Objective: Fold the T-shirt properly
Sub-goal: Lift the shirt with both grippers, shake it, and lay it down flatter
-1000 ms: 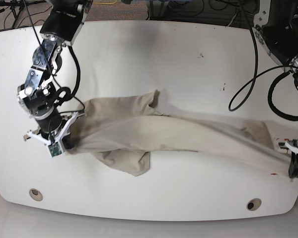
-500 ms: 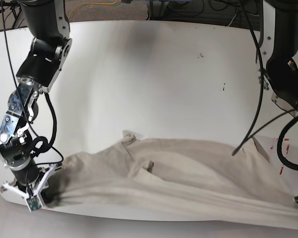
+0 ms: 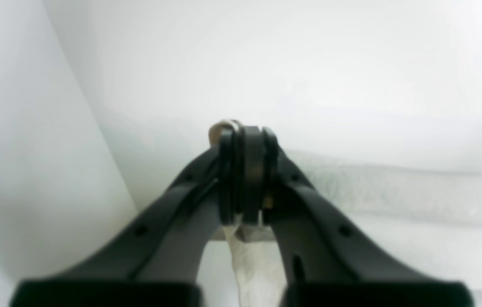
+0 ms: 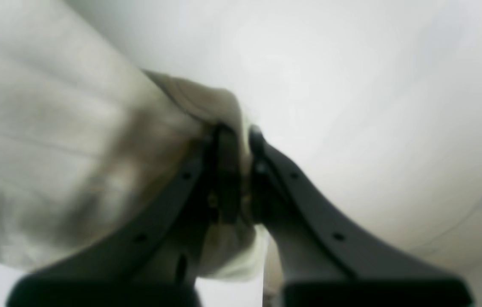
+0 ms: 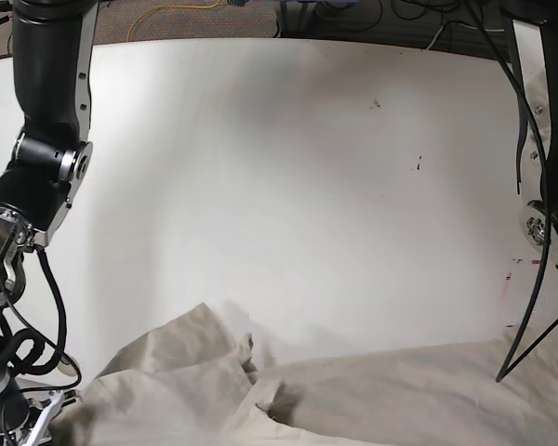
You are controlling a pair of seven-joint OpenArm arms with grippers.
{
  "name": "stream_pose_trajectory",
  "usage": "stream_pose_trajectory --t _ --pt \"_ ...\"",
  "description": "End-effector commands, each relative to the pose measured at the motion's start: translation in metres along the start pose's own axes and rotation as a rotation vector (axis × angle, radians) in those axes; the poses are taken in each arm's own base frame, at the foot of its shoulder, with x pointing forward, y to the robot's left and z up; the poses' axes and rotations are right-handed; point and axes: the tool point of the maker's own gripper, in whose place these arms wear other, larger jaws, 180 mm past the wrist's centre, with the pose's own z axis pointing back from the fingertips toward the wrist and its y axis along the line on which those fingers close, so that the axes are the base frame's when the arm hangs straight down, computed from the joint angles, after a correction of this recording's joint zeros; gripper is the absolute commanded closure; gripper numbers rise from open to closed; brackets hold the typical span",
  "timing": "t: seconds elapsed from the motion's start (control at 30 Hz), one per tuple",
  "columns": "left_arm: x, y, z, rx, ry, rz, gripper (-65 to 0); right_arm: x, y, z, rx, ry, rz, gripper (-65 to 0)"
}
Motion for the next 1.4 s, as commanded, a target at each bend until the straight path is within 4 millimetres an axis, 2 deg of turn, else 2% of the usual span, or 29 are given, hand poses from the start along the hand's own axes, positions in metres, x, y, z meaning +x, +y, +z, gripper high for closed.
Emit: stream_pose_trajectory --t 0.0,0.07,0.2,0.27,0.37,0.4,0.43,0.5,0.57,0.73,0.83,1.1,1.37 --pt "0.011 -0.002 0.008 0.007 -0.018 -0.016 0.0 0.005 -0.014 0.009 -0.041 -0.001 0.019 -0.2" --pt "-0.003 -0.008 0.008 -0.001 0.017 -0.014 0.0 -0.002 -0.009 0.01 -0.039 0.015 0.028 -0.2" --pt "-0.04 -0.02 0.012 -0.009 0.091 -0.036 0.0 -0.028 0.02 0.015 0.004 0.061 0.051 -0.2" --pt "-0.063 -0.022 0.019 0.0 0.132 -0.048 0.0 -0.044 0.033 0.021 0.02 0.084 0.051 -0.2" --pt "-0.103 -0.029 0.028 -0.004 0.209 -0.06 0.0 -0.077 0.054 0.033 0.05 0.138 0.033 -0.2" --pt "-0.121 -0.032 0.032 -0.008 0.246 -0.062 0.0 -0.092 0.067 0.038 0.069 0.162 0.015 -0.2" --pt "-0.129 -0.033 0.035 -0.007 0.263 -0.062 0.0 -0.099 0.072 0.04 0.079 0.173 0.008 -0.2" --pt "-0.168 -0.03 0.049 0.002 0.349 -0.047 0.0 -0.126 0.095 0.052 0.117 0.227 -0.021 -0.2" --pt "-0.199 -0.028 0.063 0.0 0.414 -0.027 0.0 -0.152 0.111 0.064 0.144 0.282 -0.043 -0.2" --pt "-0.26 -0.035 0.099 -0.055 0.54 0.047 0.0 -0.201 0.154 0.092 0.214 0.372 -0.126 -0.2" --pt "-0.296 -0.038 0.128 -0.085 0.631 0.089 0.0 -0.227 0.183 0.114 0.266 0.419 -0.169 -0.2" --pt "-0.366 -0.037 0.202 -0.072 0.872 0.121 0.0 -0.271 0.236 0.162 0.371 0.552 -0.232 -0.2" --pt "-0.398 -0.039 0.249 -0.075 0.97 0.118 0.0 -0.285 0.267 0.191 0.427 0.593 -0.28 -0.2"
